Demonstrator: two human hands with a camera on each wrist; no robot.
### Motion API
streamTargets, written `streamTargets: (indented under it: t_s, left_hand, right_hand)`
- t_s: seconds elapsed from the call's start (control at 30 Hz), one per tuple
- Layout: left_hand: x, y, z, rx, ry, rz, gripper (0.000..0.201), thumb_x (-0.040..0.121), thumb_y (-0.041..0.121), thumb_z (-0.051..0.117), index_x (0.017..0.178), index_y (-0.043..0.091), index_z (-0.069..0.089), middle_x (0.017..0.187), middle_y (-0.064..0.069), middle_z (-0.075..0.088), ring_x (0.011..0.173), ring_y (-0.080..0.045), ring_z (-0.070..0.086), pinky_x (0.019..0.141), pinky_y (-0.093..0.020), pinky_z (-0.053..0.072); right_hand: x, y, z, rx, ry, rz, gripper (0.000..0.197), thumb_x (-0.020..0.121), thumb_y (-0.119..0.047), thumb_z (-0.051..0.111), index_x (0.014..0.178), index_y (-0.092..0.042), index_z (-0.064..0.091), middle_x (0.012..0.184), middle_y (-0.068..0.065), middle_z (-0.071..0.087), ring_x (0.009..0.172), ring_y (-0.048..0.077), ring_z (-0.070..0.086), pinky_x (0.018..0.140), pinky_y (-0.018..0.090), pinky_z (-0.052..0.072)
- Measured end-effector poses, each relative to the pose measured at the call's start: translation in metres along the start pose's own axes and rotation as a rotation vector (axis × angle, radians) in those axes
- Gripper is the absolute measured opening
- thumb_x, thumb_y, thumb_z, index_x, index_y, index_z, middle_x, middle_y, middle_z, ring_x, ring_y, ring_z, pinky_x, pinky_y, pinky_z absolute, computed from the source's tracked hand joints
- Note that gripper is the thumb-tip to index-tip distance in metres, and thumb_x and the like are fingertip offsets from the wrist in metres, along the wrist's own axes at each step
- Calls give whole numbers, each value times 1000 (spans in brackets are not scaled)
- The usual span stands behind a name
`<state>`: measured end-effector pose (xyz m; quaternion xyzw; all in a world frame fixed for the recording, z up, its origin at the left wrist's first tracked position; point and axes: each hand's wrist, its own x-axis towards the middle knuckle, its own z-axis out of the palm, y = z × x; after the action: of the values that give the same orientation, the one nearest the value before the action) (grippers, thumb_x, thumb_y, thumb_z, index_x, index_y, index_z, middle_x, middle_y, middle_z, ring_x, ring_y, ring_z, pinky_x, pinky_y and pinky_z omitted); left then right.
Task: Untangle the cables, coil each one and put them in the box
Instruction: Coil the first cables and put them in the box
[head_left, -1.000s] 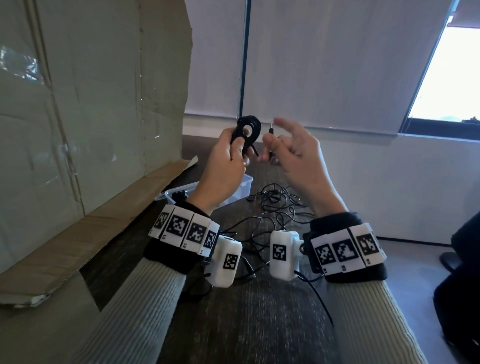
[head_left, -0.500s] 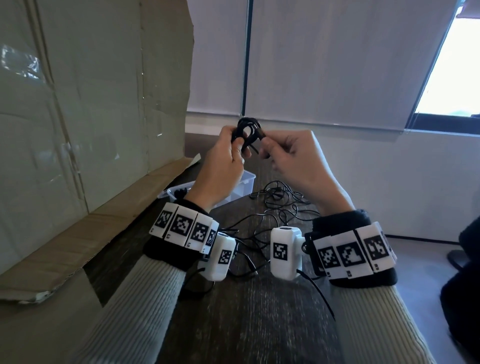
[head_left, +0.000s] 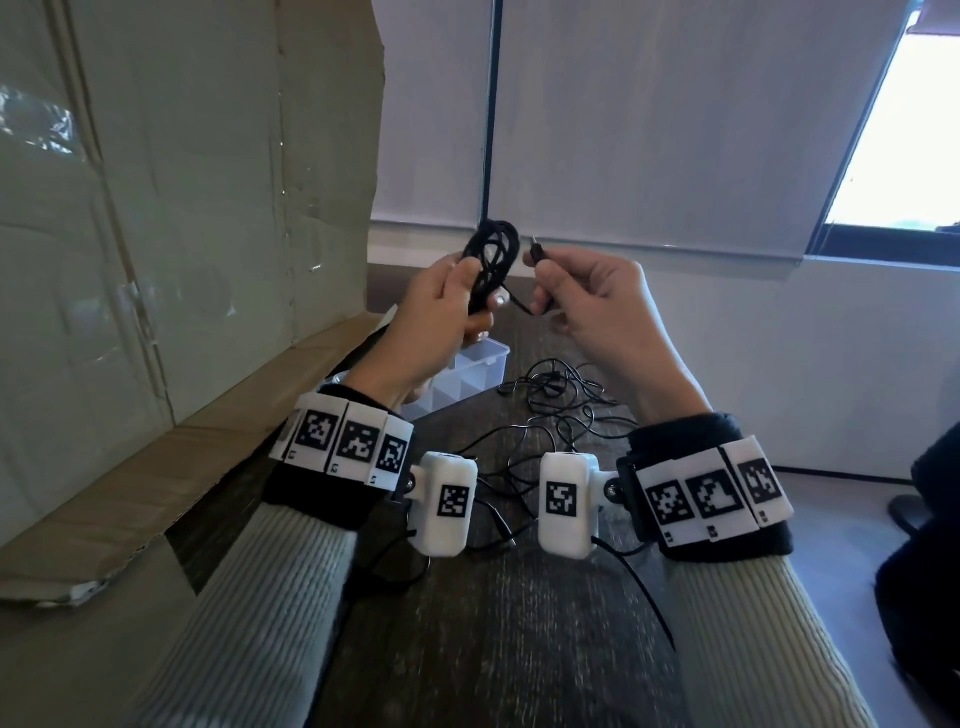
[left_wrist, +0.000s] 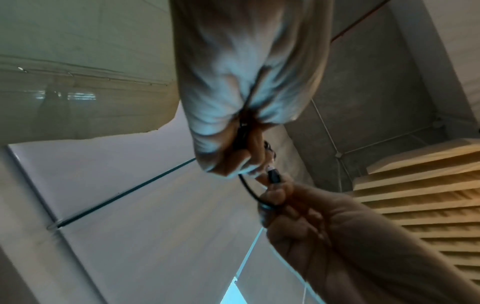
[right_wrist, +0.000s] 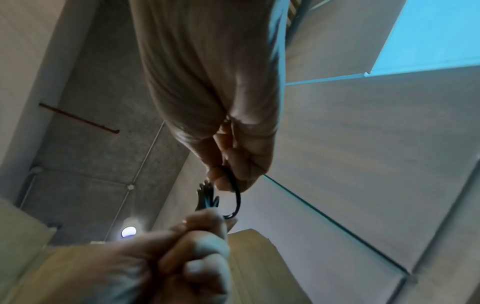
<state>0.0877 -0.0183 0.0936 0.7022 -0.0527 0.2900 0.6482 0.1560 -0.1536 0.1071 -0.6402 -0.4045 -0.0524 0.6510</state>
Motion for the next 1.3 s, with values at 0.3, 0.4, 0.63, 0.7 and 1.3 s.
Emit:
streamTargets:
  t_s: [0.3, 0.4, 0.63, 0.7, 1.3]
  left_hand:
    - [-6, 9, -4, -181, -182, -69, 27, 105, 18, 23, 102, 7, 48, 65, 4, 48, 50, -6, 30, 53, -19, 30]
    - [-4, 4, -7, -149, -152, -77, 27, 106, 17, 22, 113, 3, 43, 65, 4, 50, 52, -7, 32, 54, -20, 30]
    - [-3, -8, 3, 327, -37, 34, 23, 104, 13, 32, 111, 10, 53, 76, 0, 56, 56, 1, 52, 63, -18, 49]
    - [0, -16, 4, 443, -21, 80, 20, 103, 15, 35, 107, 13, 55, 75, 2, 59, 64, -4, 55, 70, -31, 52]
    - [-16, -15, 30, 977, -467, 289, 28, 97, 12, 49, 122, 21, 58, 105, 1, 65, 97, -14, 58, 86, -24, 43]
  right_hand:
    - [-4, 2, -17, -241, -123, -65, 26, 99, -7, 50, 115, -19, 67, 58, -15, 55, 51, -5, 44, 54, 7, 35]
    - [-8, 1, -18, -373, -291, 8, 29, 100, -13, 50, 82, -22, 71, 51, -15, 48, 43, -2, 36, 47, 8, 29]
    - [-7, -8, -21, -407, -352, 163, 27, 98, -12, 40, 94, -3, 65, 60, -6, 47, 62, 16, 41, 62, 32, 35]
    - [-7, -12, -19, -514, -334, 171, 26, 96, -11, 38, 91, 3, 60, 63, -2, 48, 63, 17, 43, 62, 32, 36]
    - [-14, -31, -45, -478, -330, -229, 12, 92, -9, 62, 97, -11, 73, 90, -5, 76, 88, 3, 69, 86, 17, 50]
